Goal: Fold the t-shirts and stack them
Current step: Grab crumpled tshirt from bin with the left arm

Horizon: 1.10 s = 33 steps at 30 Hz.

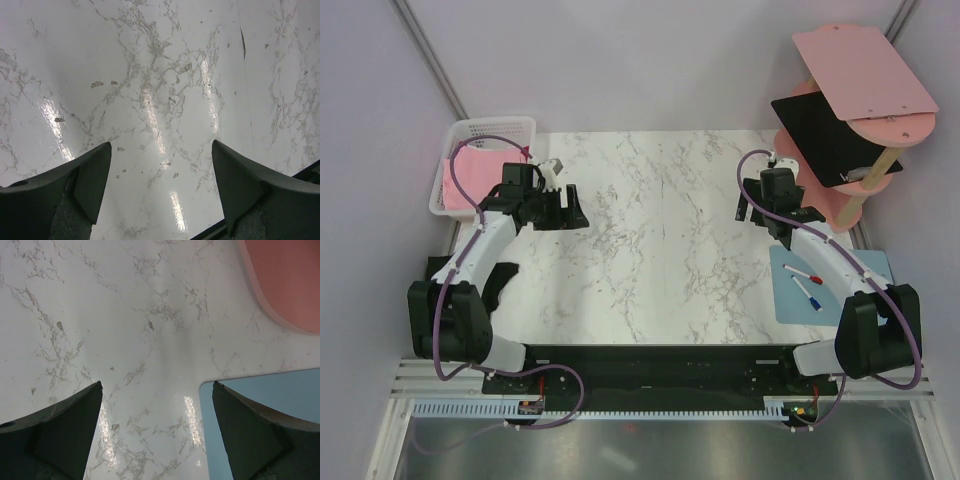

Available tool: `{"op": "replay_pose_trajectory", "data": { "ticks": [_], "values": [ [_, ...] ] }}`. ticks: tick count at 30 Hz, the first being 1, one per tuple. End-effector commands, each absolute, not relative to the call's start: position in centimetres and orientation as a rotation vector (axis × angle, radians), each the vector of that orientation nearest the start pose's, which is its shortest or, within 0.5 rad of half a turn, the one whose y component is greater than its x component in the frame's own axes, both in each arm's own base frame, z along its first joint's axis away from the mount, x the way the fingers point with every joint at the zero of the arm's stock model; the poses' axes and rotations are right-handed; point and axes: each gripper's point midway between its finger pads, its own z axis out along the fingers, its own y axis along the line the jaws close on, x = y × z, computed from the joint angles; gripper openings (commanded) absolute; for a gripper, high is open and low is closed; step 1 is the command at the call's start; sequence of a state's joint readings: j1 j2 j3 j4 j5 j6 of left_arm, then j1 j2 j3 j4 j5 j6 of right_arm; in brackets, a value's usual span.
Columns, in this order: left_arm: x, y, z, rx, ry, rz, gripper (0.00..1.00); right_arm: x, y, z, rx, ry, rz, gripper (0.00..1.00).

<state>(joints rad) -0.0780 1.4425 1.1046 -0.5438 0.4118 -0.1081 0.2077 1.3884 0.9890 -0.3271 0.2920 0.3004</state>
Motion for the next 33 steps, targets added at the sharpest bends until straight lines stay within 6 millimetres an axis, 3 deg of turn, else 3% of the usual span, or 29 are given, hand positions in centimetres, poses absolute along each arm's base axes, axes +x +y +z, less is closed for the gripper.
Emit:
{"op": "replay_pose_trajectory", "data": {
  "ticks": [1,6,9,11,12,14,15,17,18,20,21,23,24,25,26,27,28,29,32,33],
  "values": [
    [34.8,-10.9,16.2,0.149,2.383,-0.646,0.88,38.4,4.6,14.9,0.252,2.208,-0.032,0.98],
    [34.6,-12.1,16.6,0.215,2.369,-0.732,0.84,38.2,4.7,14.9,0.248,2.211,-0.026,0.98],
    [35.9,-11.8,17.2,0.202,2.364,-0.704,0.81,38.2,4.8,15.1,0.252,2.205,-0.013,0.98],
    [37.1,-10.8,17.6,0.151,2.381,-0.618,0.82,38.1,4.7,15.3,0.249,2.2,-0.016,0.98],
    [38.7,-10.3,19.0,0.13,2.356,-0.571,0.82,38.0,4.6,15.3,0.251,2.198,-0.018,0.98],
    [40.6,-8.3,19.9,0.051,2.355,-0.422,0.84,38.0,4.7,15.2,0.249,2.201,-0.021,0.98],
    [42.3,-7.7,21.6,0.02,2.317,-0.375,0.84,37.9,4.6,15.2,0.252,2.2,-0.021,0.98],
    [44.0,-5.5,22.5,-0.074,2.292,-0.244,0.85,37.9,4.7,15.0,0.247,2.204,-0.011,0.98],
    [45.1,-4.9,24.4,-0.1,2.246,-0.204,0.85,37.9,4.9,14.9,0.242,2.207,-0.001,0.98],
    [46.7,-2.9,24.0,-0.147,2.246,-0.077,0.85,37.9,5.0,14.6,0.238,2.212,0.006,0.98],
    [47.8,-2.5,25.3,-0.148,2.214,-0.048,0.85,37.9,5.3,14.6,0.232,2.212,0.02,0.98],
    [49.0,-0.3,23.9,-0.196,2.253,0.078,0.85,38.0,5.5,14.1,0.228,2.219,0.028,0.98],
    [49.9,0.6,25.3,-0.219,2.221,0.102,0.85,38.0,5.6,14.0,0.225,2.222,0.033,0.98],
    [50.3,2.3,25.2,-0.264,2.23,0.135,0.85,38.0,5.6,13.6,0.223,2.233,0.033,0.98],
    [51.2,2.7,23.1,-0.293,2.276,0.14,0.85,38.0,5.6,13.5,0.224,2.237,0.032,0.98],
    [51.7,4.5,23.7,-0.347,2.265,0.152,0.85,38.1,5.8,13.3,0.22,2.241,0.039,0.98],
    [52.2,6.1,22.8,-0.396,2.277,0.156,0.85,38.1,5.8,13.0,0.223,2.25,0.038,0.98],
    [52.8,6.7,20.5,-0.431,2.319,0.144,0.85,38.2,5.9,12.9,0.221,2.25,0.046,0.98],
    [53.5,9.2,19.0,-0.523,2.339,0.164,0.84,38.3,6.4,12.3,0.208,2.269,0.063,0.98],
    [54.0,9.7,17.5,-0.543,2.356,0.169,0.84,38.3,6.5,12.3,0.206,2.271,0.065,0.98]
  ]
}}
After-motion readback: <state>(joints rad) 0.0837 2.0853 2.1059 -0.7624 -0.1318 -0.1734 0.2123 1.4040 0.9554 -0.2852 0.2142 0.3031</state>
